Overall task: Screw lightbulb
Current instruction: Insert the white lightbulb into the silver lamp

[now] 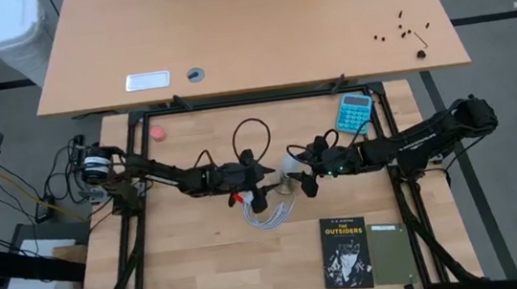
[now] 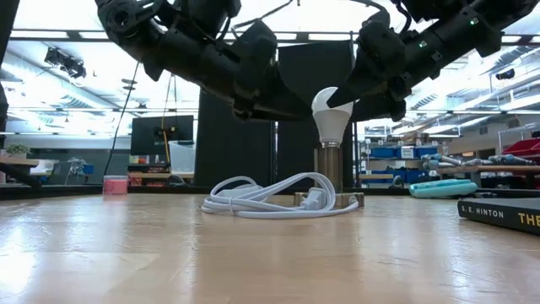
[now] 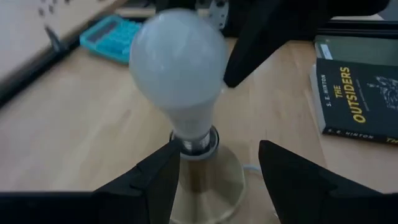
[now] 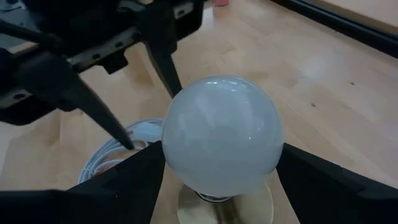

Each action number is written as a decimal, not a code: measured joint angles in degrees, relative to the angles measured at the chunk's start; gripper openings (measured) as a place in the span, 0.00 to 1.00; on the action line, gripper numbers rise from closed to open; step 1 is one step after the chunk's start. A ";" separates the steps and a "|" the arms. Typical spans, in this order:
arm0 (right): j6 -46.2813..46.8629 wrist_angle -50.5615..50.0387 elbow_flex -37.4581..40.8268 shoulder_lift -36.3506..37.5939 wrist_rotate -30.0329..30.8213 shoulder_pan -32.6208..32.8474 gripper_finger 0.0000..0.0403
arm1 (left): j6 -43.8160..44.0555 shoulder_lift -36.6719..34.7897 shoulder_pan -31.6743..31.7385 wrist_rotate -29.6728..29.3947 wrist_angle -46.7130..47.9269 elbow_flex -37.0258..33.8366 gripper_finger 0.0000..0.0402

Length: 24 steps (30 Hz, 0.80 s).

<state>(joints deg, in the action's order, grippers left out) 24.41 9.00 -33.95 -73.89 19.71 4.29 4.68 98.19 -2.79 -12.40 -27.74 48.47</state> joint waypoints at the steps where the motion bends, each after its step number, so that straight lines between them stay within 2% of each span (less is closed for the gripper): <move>1: -0.42 -0.19 -0.15 0.00 -0.51 -0.25 0.77 | 0.56 0.00 -0.02 0.02 0.34 0.00 0.56; 10: -3.42 -8.49 -3.90 0.00 -1.89 -0.95 0.77 | 3.04 0.61 -0.63 -0.13 -0.80 0.02 0.56; 24: -7.88 -9.64 -3.92 -0.57 -4.43 -1.06 0.79 | 5.00 7.96 -0.61 -0.95 -5.87 0.06 0.56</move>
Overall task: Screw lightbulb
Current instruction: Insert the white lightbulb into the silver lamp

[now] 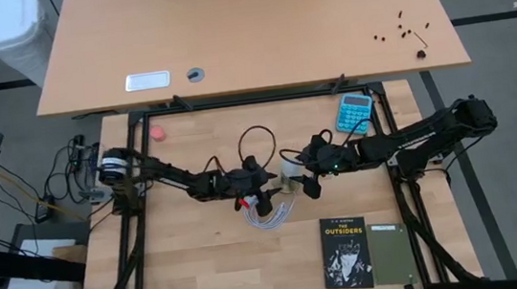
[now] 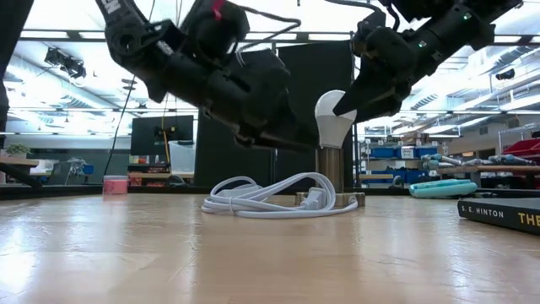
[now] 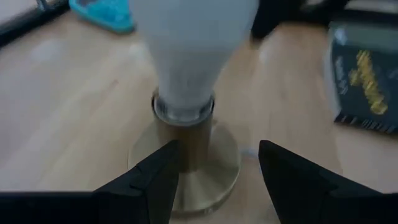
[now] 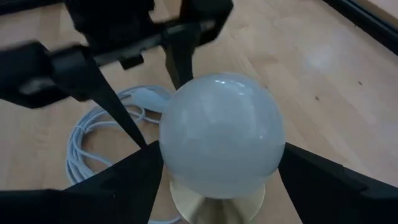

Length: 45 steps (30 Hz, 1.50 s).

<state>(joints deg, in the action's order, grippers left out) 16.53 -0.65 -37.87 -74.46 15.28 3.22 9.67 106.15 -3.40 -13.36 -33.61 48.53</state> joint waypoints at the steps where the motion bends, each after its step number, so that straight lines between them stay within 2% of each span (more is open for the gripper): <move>1: -0.25 0.06 -0.01 -0.17 0.00 -0.02 0.80 | 0.00 0.74 0.00 -0.10 -0.22 -0.04 0.56; 6: -1.10 -0.59 -0.04 -0.74 -0.01 -0.19 0.86 | -0.22 3.43 0.13 -1.72 -4.45 0.21 0.58; 10: -1.17 -0.35 -0.04 -0.74 -0.01 -0.33 0.87 | -0.17 4.41 0.67 -5.21 -4.35 0.24 0.66; 16: -1.72 -0.25 -0.04 -0.72 -0.01 -0.60 0.87 | -1.36 8.71 1.66 -2.53 -8.71 1.74 0.79; 20: -1.72 0.14 -0.04 -0.72 -0.30 -0.72 0.86 | -2.28 12.34 2.04 -2.48 -8.90 4.00 0.81; 28: -2.00 -0.42 -0.06 -0.69 -1.57 -0.81 0.86 | -5.23 15.03 2.27 -3.27 -10.43 6.81 0.74; 40: -1.77 -0.65 -0.07 -0.72 -3.30 -2.36 0.86 | -4.98 15.21 2.29 -3.40 -9.48 6.82 0.48; 45: -1.77 -0.35 -0.07 -0.72 -3.45 -2.56 0.86 | -4.18 16.25 2.29 -3.07 -11.00 6.87 0.44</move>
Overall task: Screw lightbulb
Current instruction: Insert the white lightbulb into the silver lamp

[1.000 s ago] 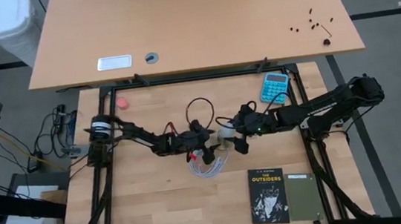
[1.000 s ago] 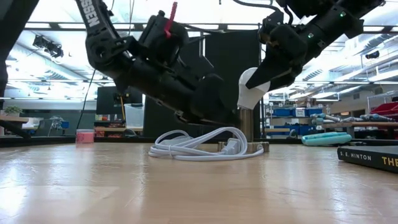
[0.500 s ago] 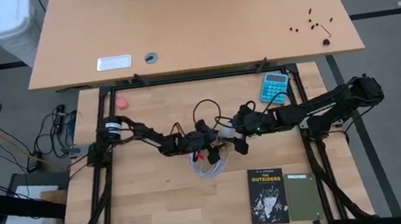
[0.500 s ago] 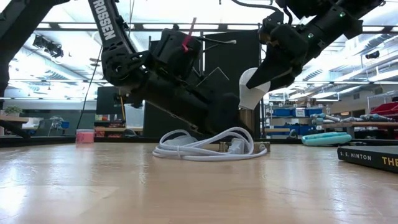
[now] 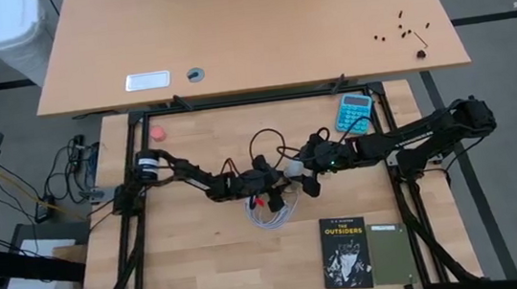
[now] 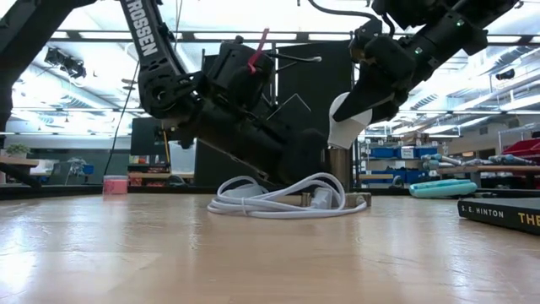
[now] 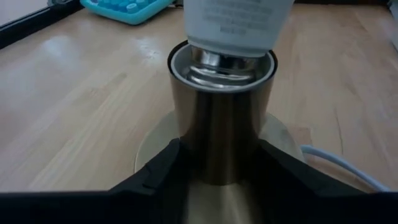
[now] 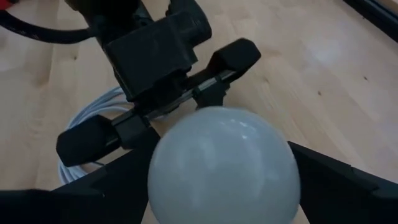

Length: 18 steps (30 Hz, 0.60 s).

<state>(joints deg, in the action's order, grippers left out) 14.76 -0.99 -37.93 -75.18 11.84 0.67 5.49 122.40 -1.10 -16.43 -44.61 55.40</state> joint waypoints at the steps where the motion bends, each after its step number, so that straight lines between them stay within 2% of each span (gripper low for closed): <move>1: 0.02 -0.06 0.00 0.00 0.00 0.00 0.86 | 0.75 0.21 0.00 0.04 -0.12 0.06 0.45; 5: 0.04 -0.18 -0.07 0.01 -0.04 0.00 0.86 | 1.40 0.57 0.00 0.90 -1.47 0.04 0.50; 13: 0.04 -0.52 -0.09 0.00 -0.17 0.00 0.86 | 2.37 0.73 -0.12 0.76 -3.11 -0.09 0.74; 18: 0.04 -0.77 -0.11 0.00 -0.17 0.00 0.86 | 2.39 0.69 -0.58 0.78 -5.09 0.15 0.78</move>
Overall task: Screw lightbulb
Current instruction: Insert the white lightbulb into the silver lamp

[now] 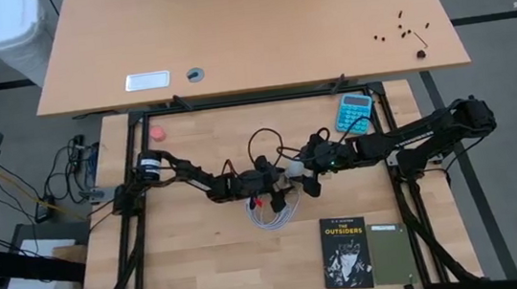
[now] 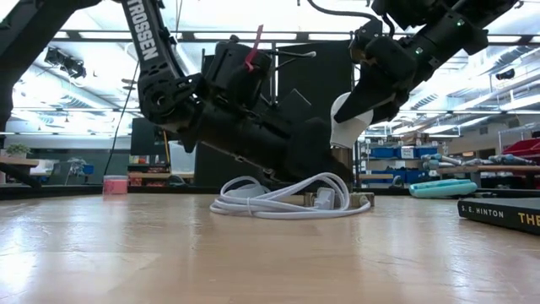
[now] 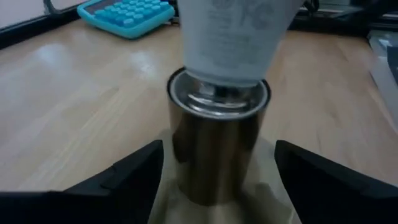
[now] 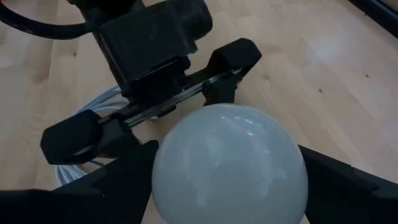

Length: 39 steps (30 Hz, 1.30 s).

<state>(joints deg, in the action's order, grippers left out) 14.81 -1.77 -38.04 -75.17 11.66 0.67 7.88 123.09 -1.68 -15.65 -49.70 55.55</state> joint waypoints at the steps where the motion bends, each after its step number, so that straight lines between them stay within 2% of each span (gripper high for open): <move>1: 0.00 -0.18 0.00 0.00 0.01 0.00 0.86 | -0.02 0.00 -0.18 -0.09 0.53 0.14 0.78; 5: 0.00 -0.45 0.00 0.00 0.02 0.00 0.86 | 0.00 -0.04 -0.47 0.50 3.97 2.03 0.73; 10: 0.00 -0.74 0.00 0.00 0.02 0.00 0.86 | -0.10 -2.14 -0.28 1.93 22.47 8.47 0.68; 12: 0.00 -0.74 0.00 0.01 0.02 0.00 0.86 | -1.33 -2.72 -0.07 1.95 26.65 10.89 0.67; 24: -0.04 -1.40 0.00 0.01 -0.17 0.00 0.86 | -3.17 -2.71 0.56 1.05 23.88 11.74 0.67; 34: -1.18 -3.39 -2.00 0.00 -1.86 -0.04 0.86 | -3.10 -1.73 0.56 0.69 22.65 11.74 0.50; 39: -1.86 -6.18 -4.42 0.04 -1.93 -0.04 0.86 | -2.26 -0.31 0.56 0.72 21.24 11.92 0.48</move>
<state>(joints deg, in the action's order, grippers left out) 12.94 -7.95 -42.46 -75.13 9.73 0.62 5.62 122.78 -1.13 -14.93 -28.46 67.47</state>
